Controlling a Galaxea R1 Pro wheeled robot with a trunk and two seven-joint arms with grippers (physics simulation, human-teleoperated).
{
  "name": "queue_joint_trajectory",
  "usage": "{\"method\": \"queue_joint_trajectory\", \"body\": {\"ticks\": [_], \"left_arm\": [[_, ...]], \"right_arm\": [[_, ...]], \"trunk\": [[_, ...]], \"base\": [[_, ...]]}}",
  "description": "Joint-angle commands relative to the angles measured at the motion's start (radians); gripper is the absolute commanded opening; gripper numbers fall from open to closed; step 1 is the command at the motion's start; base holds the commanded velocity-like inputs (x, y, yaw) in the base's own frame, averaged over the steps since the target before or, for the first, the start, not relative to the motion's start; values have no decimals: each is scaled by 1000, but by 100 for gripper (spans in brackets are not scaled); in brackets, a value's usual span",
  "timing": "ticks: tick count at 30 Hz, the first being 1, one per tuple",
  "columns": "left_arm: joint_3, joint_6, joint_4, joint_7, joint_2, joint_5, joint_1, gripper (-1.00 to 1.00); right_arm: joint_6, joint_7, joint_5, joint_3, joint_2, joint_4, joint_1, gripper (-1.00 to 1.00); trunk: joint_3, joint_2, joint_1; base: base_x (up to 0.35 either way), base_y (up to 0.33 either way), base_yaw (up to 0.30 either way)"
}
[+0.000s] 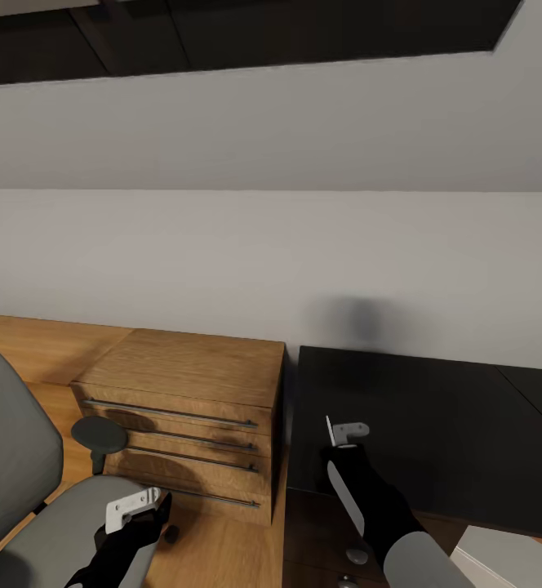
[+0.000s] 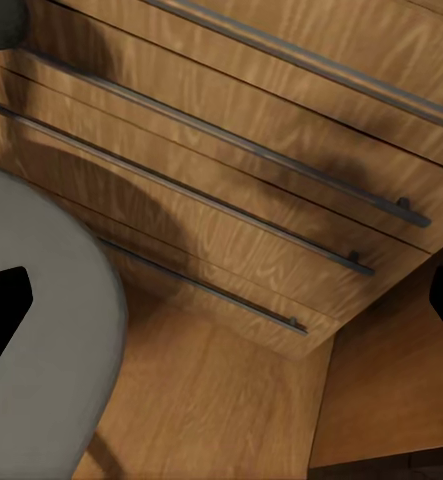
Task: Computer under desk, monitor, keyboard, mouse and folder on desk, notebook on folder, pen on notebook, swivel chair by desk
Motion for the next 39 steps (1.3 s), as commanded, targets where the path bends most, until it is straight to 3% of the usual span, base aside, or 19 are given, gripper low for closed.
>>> {"method": "queue_joint_trajectory", "body": {"ticks": [1,18,39], "left_arm": [[3,6,-2,-6,-1,4,0,100],[3,6,-1,-7,-1,4,0,100],[3,5,-1,-7,-1,4,0,100]], "right_arm": [[25,-9,-13,3,-1,20,0,-100],[76,-9,-12,2,-1,2,0,-100],[80,-10,-12,0,-2,1,0,-100]], "trunk": [[-1,0,0],[-1,0,0],[-1,0,0]], "base": [[0,0,0],[0,0,0],[0,0,0]]}}
